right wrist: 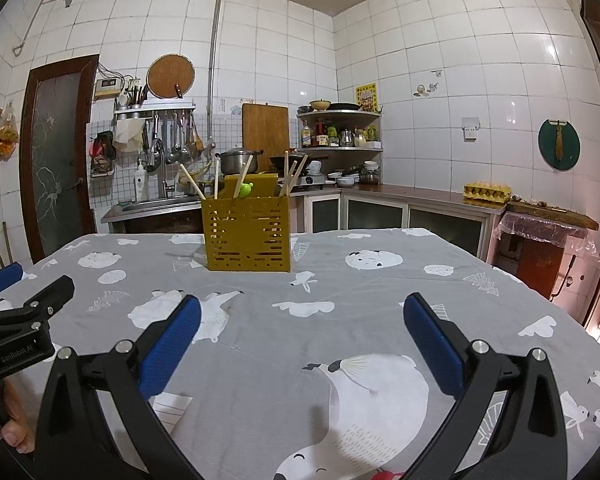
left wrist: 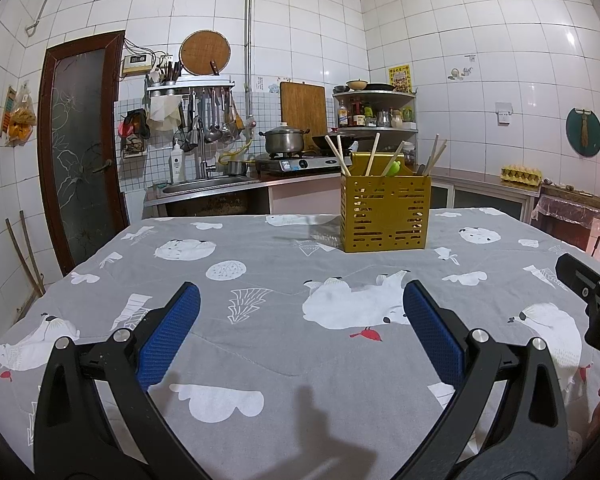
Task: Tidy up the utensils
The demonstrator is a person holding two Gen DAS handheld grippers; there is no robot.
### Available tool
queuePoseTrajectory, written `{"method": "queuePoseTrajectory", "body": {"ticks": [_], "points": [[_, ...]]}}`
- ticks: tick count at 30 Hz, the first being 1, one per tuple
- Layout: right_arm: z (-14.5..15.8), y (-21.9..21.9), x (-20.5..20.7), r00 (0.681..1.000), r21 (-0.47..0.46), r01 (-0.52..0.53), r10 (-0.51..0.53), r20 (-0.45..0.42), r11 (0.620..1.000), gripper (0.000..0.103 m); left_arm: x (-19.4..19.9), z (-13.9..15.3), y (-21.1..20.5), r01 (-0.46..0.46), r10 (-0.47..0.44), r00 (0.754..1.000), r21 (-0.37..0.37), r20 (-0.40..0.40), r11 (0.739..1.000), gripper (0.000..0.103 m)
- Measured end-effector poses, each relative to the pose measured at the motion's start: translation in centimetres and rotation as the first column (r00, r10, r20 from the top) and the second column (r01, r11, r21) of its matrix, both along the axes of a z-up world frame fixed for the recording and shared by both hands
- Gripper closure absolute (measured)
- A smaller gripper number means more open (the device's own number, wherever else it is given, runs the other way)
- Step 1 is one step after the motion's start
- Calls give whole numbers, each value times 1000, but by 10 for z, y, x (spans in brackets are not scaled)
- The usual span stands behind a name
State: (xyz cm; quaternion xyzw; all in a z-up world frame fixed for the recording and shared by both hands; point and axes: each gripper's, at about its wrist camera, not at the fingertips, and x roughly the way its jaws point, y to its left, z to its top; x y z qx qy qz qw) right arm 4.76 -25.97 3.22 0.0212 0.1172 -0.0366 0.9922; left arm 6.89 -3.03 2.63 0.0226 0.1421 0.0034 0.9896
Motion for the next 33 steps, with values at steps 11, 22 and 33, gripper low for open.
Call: {"method": "queuePoseTrajectory", "body": {"ticks": [11, 22, 33], "points": [[0, 3, 0, 1000, -6, 1, -1, -3, 1000, 4, 0, 0, 0, 0, 0, 1000, -1, 2, 1000, 5], [0, 2, -1, 1000, -6, 2, -2, 1, 1000, 4, 0, -1, 0, -1, 1, 1000, 0, 3, 1000, 5], [0, 3, -2, 1000, -7, 3, -3, 1, 1000, 4, 0, 0, 0, 0, 0, 1000, 0, 5, 1000, 5]]}}
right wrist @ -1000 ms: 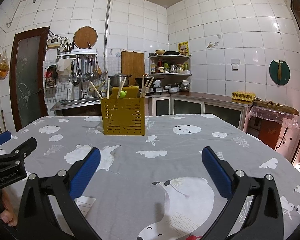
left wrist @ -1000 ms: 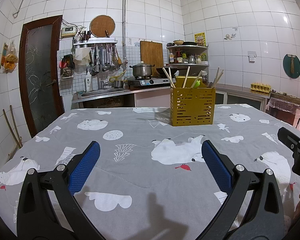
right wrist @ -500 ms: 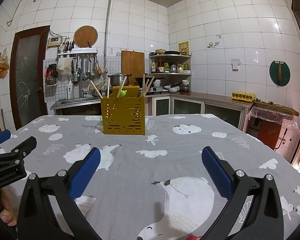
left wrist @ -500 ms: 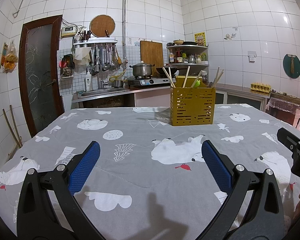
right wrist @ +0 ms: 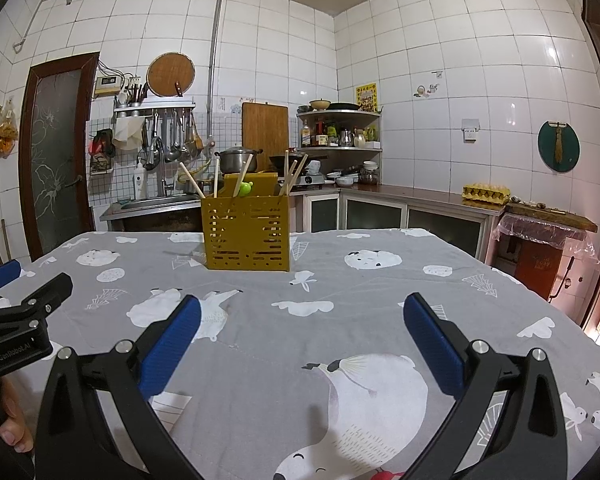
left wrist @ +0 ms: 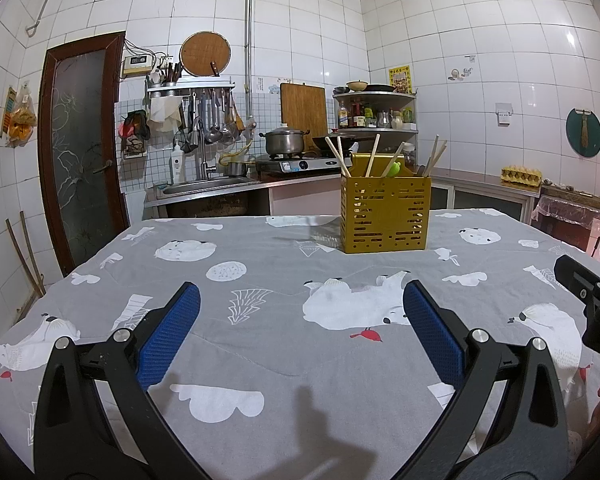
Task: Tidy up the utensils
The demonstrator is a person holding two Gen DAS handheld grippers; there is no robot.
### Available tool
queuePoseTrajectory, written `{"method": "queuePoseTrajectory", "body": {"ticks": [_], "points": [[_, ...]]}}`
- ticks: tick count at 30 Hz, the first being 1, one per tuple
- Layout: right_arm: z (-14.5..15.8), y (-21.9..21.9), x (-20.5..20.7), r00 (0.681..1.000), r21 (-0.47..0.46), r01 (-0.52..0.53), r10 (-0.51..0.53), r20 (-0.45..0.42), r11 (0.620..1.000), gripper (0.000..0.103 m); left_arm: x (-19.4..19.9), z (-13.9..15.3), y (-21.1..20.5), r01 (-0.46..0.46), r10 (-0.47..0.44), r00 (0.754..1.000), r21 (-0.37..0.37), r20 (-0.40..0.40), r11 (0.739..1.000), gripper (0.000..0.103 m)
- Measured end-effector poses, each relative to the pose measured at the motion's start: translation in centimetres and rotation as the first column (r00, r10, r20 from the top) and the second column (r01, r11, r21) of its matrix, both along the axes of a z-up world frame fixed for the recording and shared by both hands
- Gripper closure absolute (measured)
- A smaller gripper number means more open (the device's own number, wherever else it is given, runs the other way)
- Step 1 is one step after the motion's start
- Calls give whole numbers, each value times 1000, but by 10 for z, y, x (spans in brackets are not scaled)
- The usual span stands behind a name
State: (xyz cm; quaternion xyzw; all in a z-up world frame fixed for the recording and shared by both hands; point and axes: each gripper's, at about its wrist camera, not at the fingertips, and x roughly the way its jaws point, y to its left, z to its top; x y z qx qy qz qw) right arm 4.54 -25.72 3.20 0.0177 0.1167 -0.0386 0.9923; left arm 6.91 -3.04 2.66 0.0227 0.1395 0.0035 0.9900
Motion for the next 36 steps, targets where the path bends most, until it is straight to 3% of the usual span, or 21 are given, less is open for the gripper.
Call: {"method": "queuePoseTrajectory", "body": {"ticks": [36], "points": [[2, 2, 0, 1000, -13, 2, -2, -2, 1000, 4, 1, 3, 2, -1, 1, 1000, -2, 4, 1000, 5]]}}
